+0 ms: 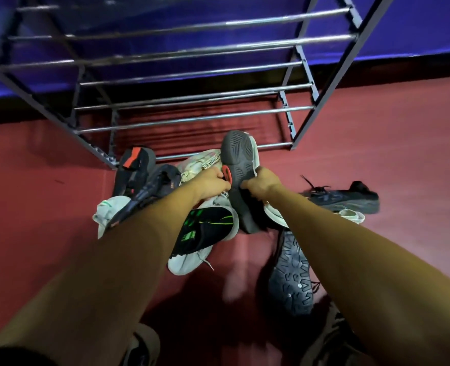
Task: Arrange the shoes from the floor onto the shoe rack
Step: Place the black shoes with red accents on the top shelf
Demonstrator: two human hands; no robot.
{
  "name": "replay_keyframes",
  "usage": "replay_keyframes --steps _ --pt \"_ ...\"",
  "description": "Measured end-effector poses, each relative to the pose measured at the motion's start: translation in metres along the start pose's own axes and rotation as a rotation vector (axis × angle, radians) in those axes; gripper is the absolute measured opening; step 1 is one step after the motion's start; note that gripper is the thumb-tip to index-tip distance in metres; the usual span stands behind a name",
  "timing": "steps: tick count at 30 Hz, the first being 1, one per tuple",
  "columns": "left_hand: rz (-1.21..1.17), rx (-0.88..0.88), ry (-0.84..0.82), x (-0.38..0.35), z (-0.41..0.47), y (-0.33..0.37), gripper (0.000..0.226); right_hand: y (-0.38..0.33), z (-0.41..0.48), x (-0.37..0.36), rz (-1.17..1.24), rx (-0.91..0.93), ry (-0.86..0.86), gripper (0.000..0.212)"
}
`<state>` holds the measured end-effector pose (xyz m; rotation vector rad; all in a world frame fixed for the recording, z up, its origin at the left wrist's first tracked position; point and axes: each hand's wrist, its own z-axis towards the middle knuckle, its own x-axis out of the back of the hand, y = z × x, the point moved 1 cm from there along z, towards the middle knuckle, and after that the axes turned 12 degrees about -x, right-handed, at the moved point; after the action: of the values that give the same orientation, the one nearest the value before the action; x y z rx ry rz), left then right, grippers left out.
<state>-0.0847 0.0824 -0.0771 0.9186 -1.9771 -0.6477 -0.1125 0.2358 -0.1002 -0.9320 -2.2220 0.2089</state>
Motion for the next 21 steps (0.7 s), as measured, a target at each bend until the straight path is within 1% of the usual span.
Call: replay_keyframes --steps 3,5,8,9,12,13,14,16,17,19,21 --pt "-0.118 0.040 0.043 -0.009 0.014 -0.005 0.017 -0.001 0.008 -0.002 0.118 -0.060 -0.047 0.041" --pt "-0.158 0.059 0.034 -0.013 0.017 -0.006 0.030 -0.002 0.008 -0.001 0.166 -0.069 -0.090 0.038" --pt "-0.179 0.074 0.051 -0.012 0.016 -0.002 0.033 -0.003 0.001 0.007 0.214 -0.066 -0.129 0.033" --pt "-0.179 0.076 0.061 -0.011 0.017 -0.002 0.037 -0.003 -0.003 0.010 0.232 -0.061 -0.131 0.032" --pt "-0.167 0.059 0.095 -0.004 0.006 0.009 0.067 -0.006 -0.020 0.023 0.320 -0.016 -0.125 0.026" --pt "-0.153 0.044 0.102 -0.002 0.002 0.013 0.069 -0.008 -0.028 0.028 0.326 0.008 -0.122 0.023" --pt "-0.141 0.024 0.096 0.001 -0.006 0.020 0.064 -0.009 -0.038 0.033 0.314 0.035 -0.120 0.020" --pt "-0.115 -0.046 0.078 0.004 -0.019 0.031 0.045 -0.010 -0.058 0.044 0.289 0.066 -0.135 0.021" --pt "-0.099 -0.083 0.062 0.005 -0.026 0.036 0.040 -0.008 -0.067 0.048 0.277 0.071 -0.148 0.019" --pt "-0.073 -0.151 0.022 0.008 -0.043 0.045 0.039 -0.003 -0.084 0.057 0.245 0.080 -0.173 0.012" --pt "-0.086 -0.209 0.007 0.011 -0.059 0.056 0.039 -0.001 -0.099 0.065 0.245 0.087 -0.184 0.021"
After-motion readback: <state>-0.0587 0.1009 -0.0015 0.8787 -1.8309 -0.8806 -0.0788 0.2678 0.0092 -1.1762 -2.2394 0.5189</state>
